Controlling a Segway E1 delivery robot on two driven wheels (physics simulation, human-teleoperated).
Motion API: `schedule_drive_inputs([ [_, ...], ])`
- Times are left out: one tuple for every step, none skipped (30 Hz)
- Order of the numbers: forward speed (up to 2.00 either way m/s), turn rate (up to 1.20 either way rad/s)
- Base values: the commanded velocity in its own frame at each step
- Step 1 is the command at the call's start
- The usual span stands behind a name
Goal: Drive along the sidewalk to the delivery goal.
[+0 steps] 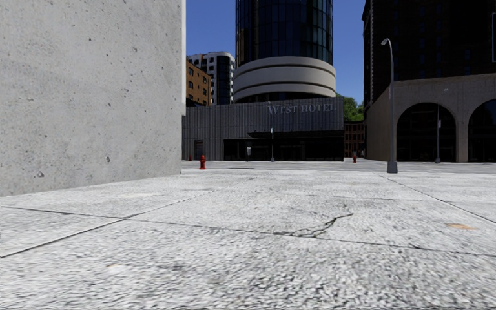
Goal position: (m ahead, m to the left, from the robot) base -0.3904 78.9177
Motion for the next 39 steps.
schedule_drive_inputs([
  [2.0, 0.0],
  [2.0, 0.0],
  [2.0, 0.0],
  [2.0, 0.0],
  [2.0, 0.0],
  [2.0, 0.0],
  [2.0, 0.0],
  [2.0, 0.0],
  [2.0, 0.0],
  [2.0, 0.0],
  [2.0, 0.0],
  [2.0, 0.0],
  [2.0, 0.0],
  [2.0, 0.0],
  [2.0, 0.0],
  [2.0, 0.0],
  [2.0, 0.0],
  [2.0, 0.0],
  [2.0, 0.0],
  [2.0, 0.0],
  [2.0, 0.0],
  [2.0, 0.0],
  [2.0, 0.0],
  [2.0, 0.0],
  [2.0, 0.0],
  [2.0, 0.0],
  [2.0, 0.0],
  [2.0, 0.0],
  [2.0, 0.0],
  [2.0, 0.0],
  [2.0, 0.0],
  [2.0, 0.0],
  [2.0, 0.0],
  [2.0, 0.0],
  [2.0, 0.0],
  [2.0, 0.0],
  [2.0, 0.0],
  [2.0, 0.0],
  [2.0, 0.0],
])
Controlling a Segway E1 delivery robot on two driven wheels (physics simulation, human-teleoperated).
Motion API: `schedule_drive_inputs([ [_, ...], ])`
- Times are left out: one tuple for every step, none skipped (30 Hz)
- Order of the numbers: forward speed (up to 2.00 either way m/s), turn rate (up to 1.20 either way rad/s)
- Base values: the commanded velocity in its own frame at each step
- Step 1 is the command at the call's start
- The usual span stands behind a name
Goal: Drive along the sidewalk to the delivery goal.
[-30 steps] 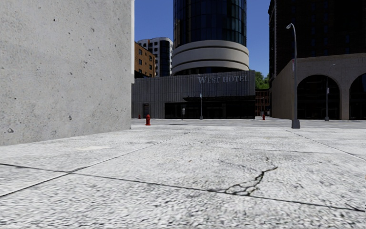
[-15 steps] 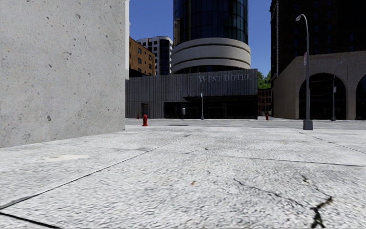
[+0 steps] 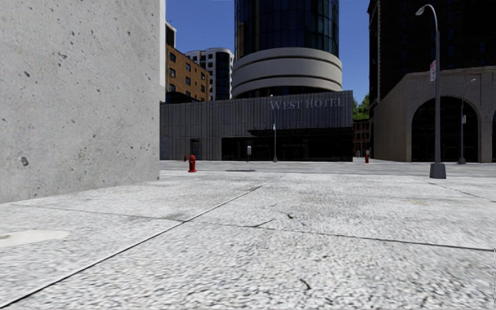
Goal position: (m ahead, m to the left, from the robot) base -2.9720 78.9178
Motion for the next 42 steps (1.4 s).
schedule_drive_inputs([
  [2.0, 0.0],
  [2.0, 0.0],
  [2.0, 0.0],
  [2.0, 0.0],
  [2.0, 0.0],
  [2.0, 0.0],
  [2.0, 0.0],
  [2.0, 0.0],
  [2.0, 0.0],
  [2.0, 0.0],
  [2.0, 0.0],
  [2.0, 0.0],
  [2.0, 0.0],
  [2.0, 0.0],
  [2.0, 0.0],
  [2.0, 0.0],
  [2.0, 0.0],
  [2.0, 0.0],
  [2.0, 0.0],
  [2.0, 0.0],
  [2.0, 0.0],
  [2.0, 0.0],
  [2.0, 0.0],
  [2.0, 0.0],
  [2.0, 0.0],
  [2.0, 0.0],
  [2.0, 0.0],
  [2.0, 0.0],
  [2.0, 0.0],
  [2.0, 0.0],
  [2.0, 0.0],
  [2.0, 0.0],
  [2.0, 0.0],
  [2.0, 0.0],
  [2.0, 0.0],
  [2.0, 0.0],
  [2.0, 0.0],
  [2.0, 0.0],
  [2.0, 0.0],
  [2.0, 0.0],
  [2.0, 0.0],
  [2.0, 0.0],
])
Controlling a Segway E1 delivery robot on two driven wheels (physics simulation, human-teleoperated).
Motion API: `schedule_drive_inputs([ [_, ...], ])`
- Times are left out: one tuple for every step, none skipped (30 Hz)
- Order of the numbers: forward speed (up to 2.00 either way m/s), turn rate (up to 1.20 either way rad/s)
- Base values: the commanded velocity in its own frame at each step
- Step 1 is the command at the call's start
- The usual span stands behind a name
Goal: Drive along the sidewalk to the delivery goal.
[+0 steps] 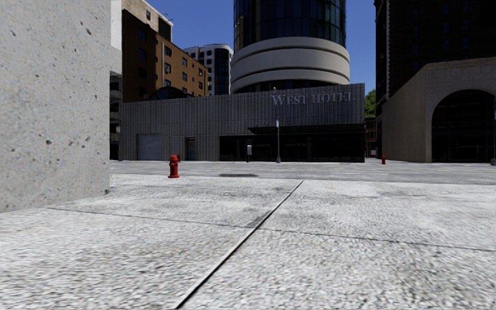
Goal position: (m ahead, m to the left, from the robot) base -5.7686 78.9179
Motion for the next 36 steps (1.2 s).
schedule_drive_inputs([
  [2.0, 0.0],
  [2.0, 0.0],
  [2.0, 0.0],
  [2.0, 0.0],
  [2.0, 0.0],
  [2.0, 0.0],
  [2.0, 0.0],
  [2.0, 0.0],
  [2.0, 0.0],
  [2.0, 0.0],
  [2.0, 0.0],
  [2.0, 0.0],
  [2.0, 0.0],
  [2.0, 0.0],
  [2.0, 0.0],
  [2.0, 0.0],
  [2.0, 0.0],
  [2.0, 0.0],
  [2.0, 0.0],
  [2.0, 0.0],
  [2.0, 0.0],
  [2.0, 0.0],
  [2.0, 0.0],
  [2.0, 0.0],
  [2.0, 0.0],
  [2.0, 0.0],
  [2.0, 0.0],
  [2.0, 0.0],
  [2.0, 0.0],
  [2.0, 0.0],
  [2.0, 0.0],
  [2.0, 0.0],
  [2.0, 0.0],
  [2.0, 0.0],
  [2.0, 0.0],
  [2.0, 0.0],
])
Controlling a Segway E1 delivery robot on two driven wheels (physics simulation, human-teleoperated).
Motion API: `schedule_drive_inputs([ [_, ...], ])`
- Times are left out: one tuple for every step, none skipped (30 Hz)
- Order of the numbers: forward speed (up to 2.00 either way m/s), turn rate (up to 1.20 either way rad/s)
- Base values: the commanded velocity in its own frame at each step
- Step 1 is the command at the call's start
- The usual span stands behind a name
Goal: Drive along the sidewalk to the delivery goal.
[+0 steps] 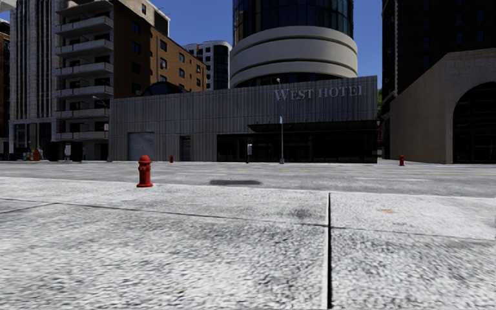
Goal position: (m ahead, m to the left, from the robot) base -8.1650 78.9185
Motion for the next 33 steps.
schedule_drive_inputs([
  [2.0, 0.0],
  [2.0, 0.0],
  [2.0, 0.0],
  [2.0, 0.0],
  [2.0, 0.0],
  [2.0, 0.0],
  [2.0, 0.0],
  [2.0, 0.0],
  [2.0, 0.0],
  [2.0, 0.0],
  [2.0, 0.0],
  [2.0, 0.0],
  [2.0, 0.0],
  [2.0, 0.17],
  [2.0, 0.45],
  [2.0, 0.58],
  [2.0, 0.67],
  [2.0, 0.75],
  [2.0, 0.81],
  [2.0, 0.81],
  [2.0, 0.84],
  [2.0, 0.85],
  [2.0, 0.85],
  [2.0, 0.85],
  [2.0, 0.85],
  [2.0, 0.85],
  [2.0, 0.85],
  [2.0, 0.85],
  [2.0, 0.85],
  [2.0, 0.85],
  [2.0, 0.85],
  [2.0, 0.85],
  [2.0, 0.85],
])
